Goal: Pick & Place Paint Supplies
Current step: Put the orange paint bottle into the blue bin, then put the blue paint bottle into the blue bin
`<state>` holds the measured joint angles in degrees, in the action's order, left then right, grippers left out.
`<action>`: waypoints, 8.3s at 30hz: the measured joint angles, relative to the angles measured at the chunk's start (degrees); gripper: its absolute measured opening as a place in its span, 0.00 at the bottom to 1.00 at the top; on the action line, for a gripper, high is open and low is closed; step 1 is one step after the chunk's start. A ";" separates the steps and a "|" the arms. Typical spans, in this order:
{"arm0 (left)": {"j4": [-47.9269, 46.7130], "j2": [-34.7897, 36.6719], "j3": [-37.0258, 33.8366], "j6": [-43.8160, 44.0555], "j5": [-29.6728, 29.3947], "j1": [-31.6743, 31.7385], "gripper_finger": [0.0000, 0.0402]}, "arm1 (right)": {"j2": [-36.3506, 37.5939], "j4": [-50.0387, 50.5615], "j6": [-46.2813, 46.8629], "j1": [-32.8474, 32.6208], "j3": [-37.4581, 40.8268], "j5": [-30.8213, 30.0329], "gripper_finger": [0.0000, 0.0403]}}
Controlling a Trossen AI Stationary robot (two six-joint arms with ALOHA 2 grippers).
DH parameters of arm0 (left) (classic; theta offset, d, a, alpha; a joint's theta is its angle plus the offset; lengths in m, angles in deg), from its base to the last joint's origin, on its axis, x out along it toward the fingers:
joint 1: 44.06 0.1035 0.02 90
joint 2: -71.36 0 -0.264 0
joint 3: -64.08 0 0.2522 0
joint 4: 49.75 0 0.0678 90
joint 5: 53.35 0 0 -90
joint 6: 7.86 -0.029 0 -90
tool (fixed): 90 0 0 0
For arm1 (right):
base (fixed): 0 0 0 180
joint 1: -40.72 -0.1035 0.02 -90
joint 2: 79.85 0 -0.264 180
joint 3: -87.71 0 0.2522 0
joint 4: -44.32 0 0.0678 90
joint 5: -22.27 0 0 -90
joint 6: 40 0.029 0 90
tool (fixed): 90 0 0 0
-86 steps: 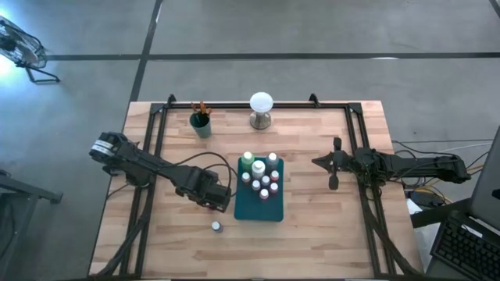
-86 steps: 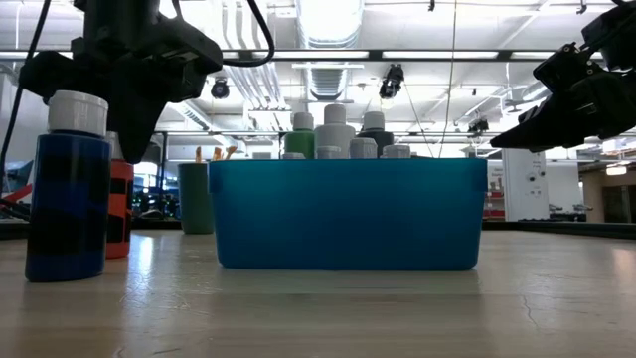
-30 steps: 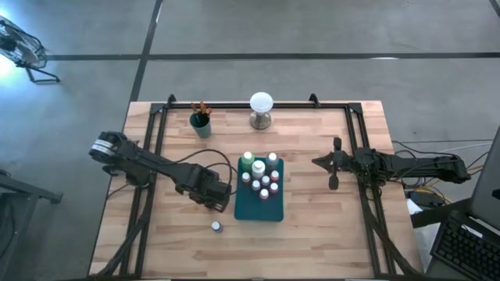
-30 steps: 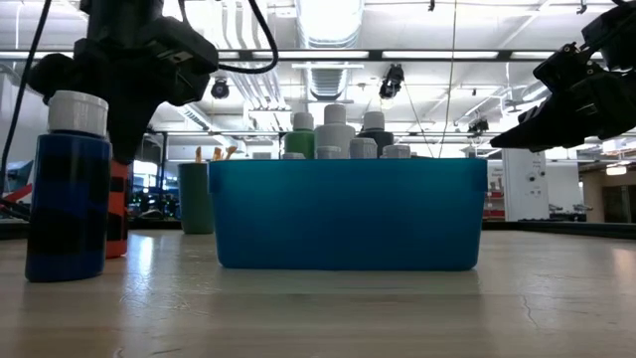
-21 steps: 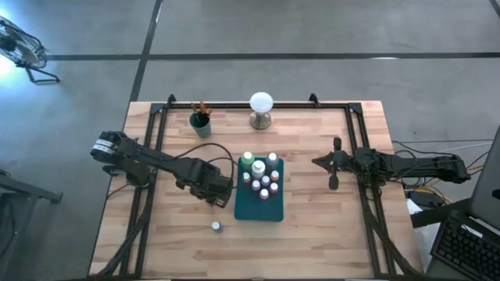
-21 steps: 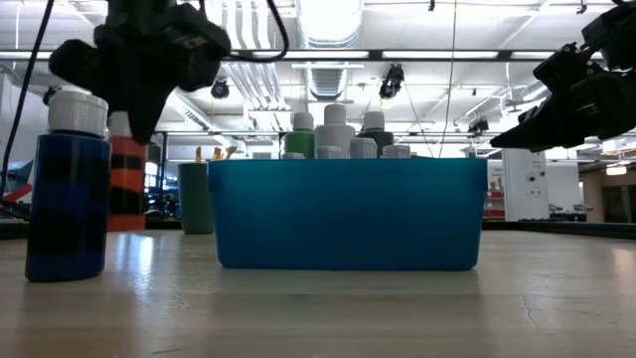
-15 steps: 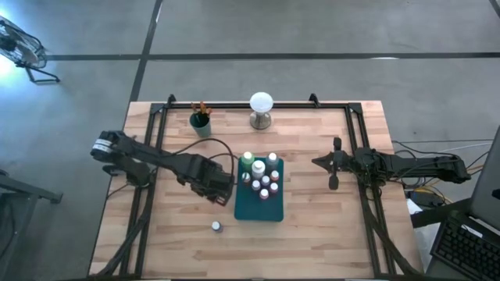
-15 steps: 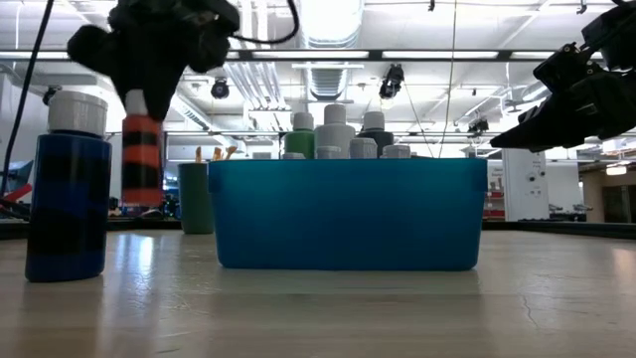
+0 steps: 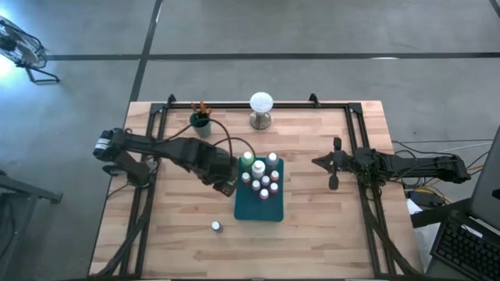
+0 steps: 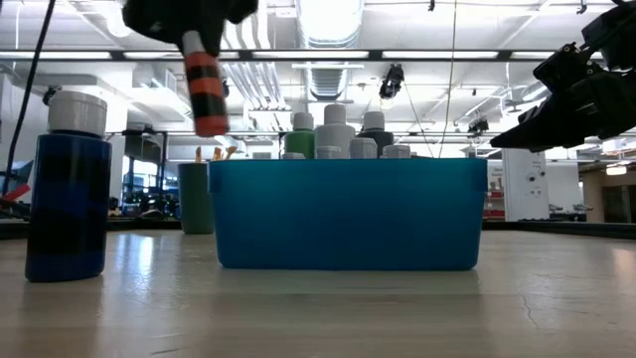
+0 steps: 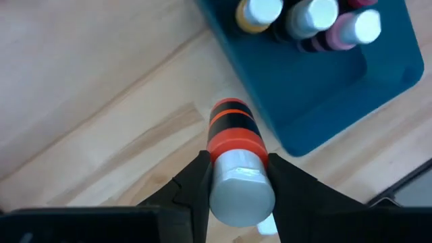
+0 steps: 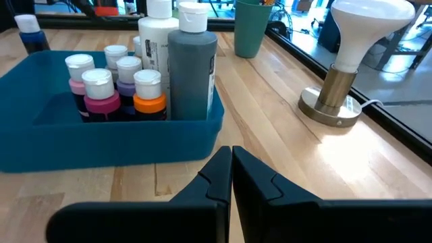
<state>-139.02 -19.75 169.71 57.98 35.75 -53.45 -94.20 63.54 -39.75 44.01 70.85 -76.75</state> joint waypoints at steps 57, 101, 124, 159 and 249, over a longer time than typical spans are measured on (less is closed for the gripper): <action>-0.57 -28.96 19.49 -22.49 1.78 4.81 0.30 | 0.00 0.00 0.00 0.00 -0.01 0.00 0.02; 3.54 -28.63 15.68 -23.15 3.87 5.20 0.45 | 0.00 0.02 -0.47 0.02 -0.01 -0.02 0.02; -3.26 -27.04 19.99 -17.47 2.99 4.53 0.48 | 0.00 0.01 -0.47 0.02 -0.01 -0.02 0.02; -11.75 -18.39 19.42 -1.69 -5.32 -14.77 0.49 | -0.02 0.01 -0.60 0.02 0.00 0.00 0.02; 10.93 -17.38 -4.10 19.31 -0.47 -20.96 0.58 | 0.00 0.00 -0.40 0.00 -0.01 0.00 0.02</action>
<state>-128.09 -37.13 165.61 77.30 35.29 -74.41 -94.20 63.54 -40.15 44.01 70.84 -76.75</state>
